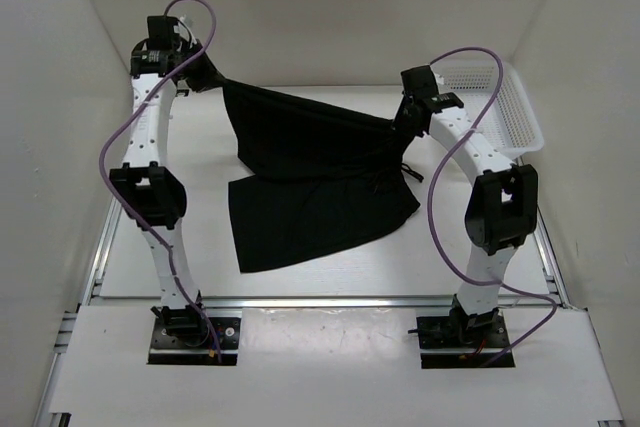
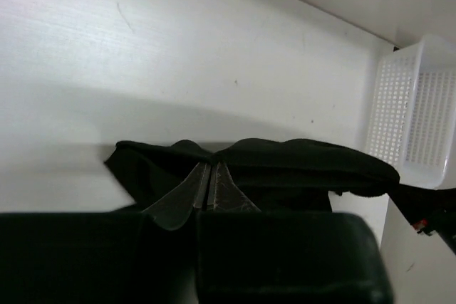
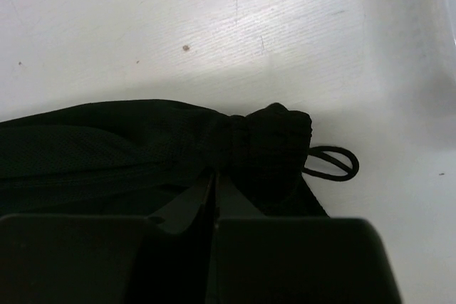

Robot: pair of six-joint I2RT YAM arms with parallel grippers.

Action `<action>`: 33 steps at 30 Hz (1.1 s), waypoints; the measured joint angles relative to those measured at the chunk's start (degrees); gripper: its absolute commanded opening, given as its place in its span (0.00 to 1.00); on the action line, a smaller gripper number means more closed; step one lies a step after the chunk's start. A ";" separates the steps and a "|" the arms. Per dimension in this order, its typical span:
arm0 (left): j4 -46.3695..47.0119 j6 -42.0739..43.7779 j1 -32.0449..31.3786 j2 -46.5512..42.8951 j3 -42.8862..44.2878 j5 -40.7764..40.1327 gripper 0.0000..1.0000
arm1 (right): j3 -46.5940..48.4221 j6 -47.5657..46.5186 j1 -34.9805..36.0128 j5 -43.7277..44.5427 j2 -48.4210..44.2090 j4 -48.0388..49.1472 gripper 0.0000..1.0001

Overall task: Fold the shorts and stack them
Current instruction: Fold the shorts

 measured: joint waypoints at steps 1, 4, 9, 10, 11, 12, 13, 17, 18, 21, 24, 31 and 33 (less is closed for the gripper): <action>0.24 0.13 0.13 -2.64 -3.91 0.22 0.10 | -1.11 -0.17 0.00 -0.22 -0.70 0.39 0.00; 0.68 0.70 0.20 -11.78 -17.46 0.31 0.10 | -6.10 -0.81 0.00 -0.83 -4.33 1.29 0.00; 1.77 1.01 -0.31 -27.08 -39.36 0.15 0.10 | -15.15 -1.68 -0.02 -1.60 -12.31 1.57 0.00; 1.73 0.90 -0.44 -30.21 -43.76 0.09 0.10 | -17.09 -1.70 -0.02 -1.70 -14.05 1.81 0.00; 1.64 0.70 -0.59 -33.07 -47.71 -0.07 0.10 | -19.21 -1.77 -0.02 -1.84 -15.89 2.14 0.00; 2.03 0.42 -0.70 -36.35 -52.30 -0.11 0.10 | -21.79 -1.79 -0.02 -2.05 -18.05 2.23 0.00; 2.19 0.09 -0.79 -39.19 -56.00 -0.17 0.10 | -23.87 -1.77 -0.04 -2.12 -19.85 2.14 0.00; 2.45 -2.25 -0.90 -51.28 -71.84 -0.55 0.23 | -33.81 -1.16 -0.04 -2.95 -28.11 2.43 0.00; 2.40 -3.06 -0.96 -54.25 -75.93 -0.55 0.38 | -36.57 -0.72 -0.02 -3.13 -30.32 2.51 0.04; 1.75 -5.33 -1.11 -60.94 -87.38 0.39 0.79 | -44.39 1.01 0.13 -3.08 -36.24 2.14 0.40; 0.59 -7.10 -1.11 -62.07 -94.79 0.90 0.79 | -50.49 2.38 0.13 -2.84 -40.24 0.55 0.65; -0.35 -7.82 -1.51 -61.92 -95.62 -0.39 0.74 | -52.46 3.26 0.13 -2.60 -42.32 -1.55 0.60; -0.07 -7.93 -2.27 -61.20 -94.86 -1.33 0.74 | -51.89 3.93 0.11 -2.43 -42.53 -1.92 0.58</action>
